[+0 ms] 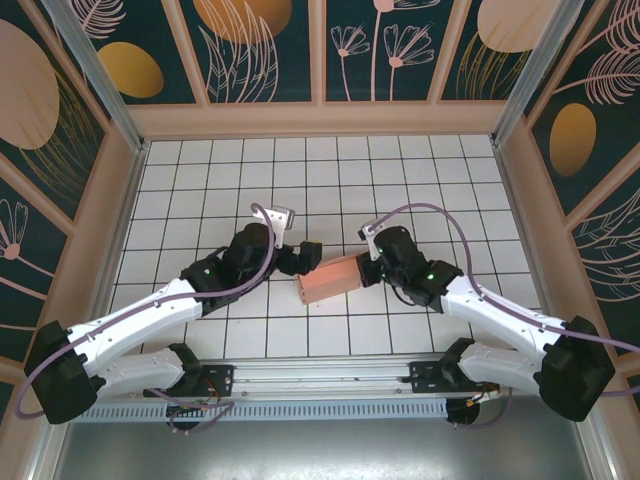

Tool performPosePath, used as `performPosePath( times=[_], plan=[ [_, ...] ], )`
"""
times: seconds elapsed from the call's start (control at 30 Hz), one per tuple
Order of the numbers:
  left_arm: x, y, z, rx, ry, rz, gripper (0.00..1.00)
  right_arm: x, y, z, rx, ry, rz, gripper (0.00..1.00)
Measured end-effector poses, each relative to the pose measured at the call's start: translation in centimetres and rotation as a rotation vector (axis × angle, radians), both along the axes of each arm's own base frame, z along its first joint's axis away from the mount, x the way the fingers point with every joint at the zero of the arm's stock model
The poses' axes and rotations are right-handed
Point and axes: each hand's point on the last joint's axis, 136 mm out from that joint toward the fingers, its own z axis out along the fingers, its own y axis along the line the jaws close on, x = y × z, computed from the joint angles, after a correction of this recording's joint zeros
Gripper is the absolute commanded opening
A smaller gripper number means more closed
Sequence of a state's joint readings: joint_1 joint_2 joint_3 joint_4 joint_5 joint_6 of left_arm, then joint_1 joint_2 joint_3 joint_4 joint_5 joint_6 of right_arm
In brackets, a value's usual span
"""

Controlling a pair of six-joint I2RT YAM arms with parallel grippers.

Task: Fold the paper box

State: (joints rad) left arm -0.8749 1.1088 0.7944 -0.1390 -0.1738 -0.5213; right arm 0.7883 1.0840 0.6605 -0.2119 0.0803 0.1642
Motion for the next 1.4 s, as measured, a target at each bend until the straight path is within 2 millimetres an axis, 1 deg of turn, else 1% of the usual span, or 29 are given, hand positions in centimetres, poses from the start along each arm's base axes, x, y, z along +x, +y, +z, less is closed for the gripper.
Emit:
performPosePath(
  times=[0.13, 0.27, 0.37, 0.47, 0.6, 0.77, 0.9, 1.07, 1.2, 1.4],
  plan=[
    [-1.1, 1.0, -1.9, -0.001, 0.123, 0.051, 0.97, -0.2, 0.2, 0.2, -0.008, -0.006, -0.008, 0.00],
    [-2.5, 2.0, -3.2, 0.022, 0.222, 0.072, 0.89, -0.3, 0.4, 0.1, -0.018, -0.004, -0.016, 0.00],
    [-3.4, 2.7, -3.9, 0.061, 0.281, 0.078, 0.80, -0.5, 0.7, 0.0, -0.025, -0.002, -0.016, 0.00],
    [-4.0, 2.8, -4.5, 0.088, 0.330, 0.072, 0.69, -0.6, 0.8, 0.0, -0.027, -0.003, -0.023, 0.00],
    [-4.6, 2.8, -5.7, 0.114, 0.387, 0.066, 0.60, -0.6, 0.8, 0.0, -0.029, -0.005, -0.029, 0.00],
    [-5.1, 2.5, -6.9, 0.135, 0.443, 0.055, 0.44, -0.5, 0.7, 0.0, -0.034, -0.009, -0.036, 0.00],
    [-5.3, 2.3, -7.1, 0.139, 0.455, 0.043, 0.34, -0.5, 0.6, -0.1, -0.036, -0.008, -0.037, 0.00],
    [-5.2, 2.1, -7.4, 0.148, 0.462, 0.039, 0.25, -0.5, 0.7, -0.1, -0.036, -0.008, -0.035, 0.00],
    [-5.1, 2.0, -7.6, 0.155, 0.469, 0.042, 0.19, -0.6, 0.7, -0.1, -0.038, -0.010, -0.035, 0.00],
    [-4.7, 1.6, -7.2, 0.143, 0.472, 0.050, 0.15, -0.6, 0.7, 0.0, -0.038, -0.010, -0.034, 0.00]
  ],
)
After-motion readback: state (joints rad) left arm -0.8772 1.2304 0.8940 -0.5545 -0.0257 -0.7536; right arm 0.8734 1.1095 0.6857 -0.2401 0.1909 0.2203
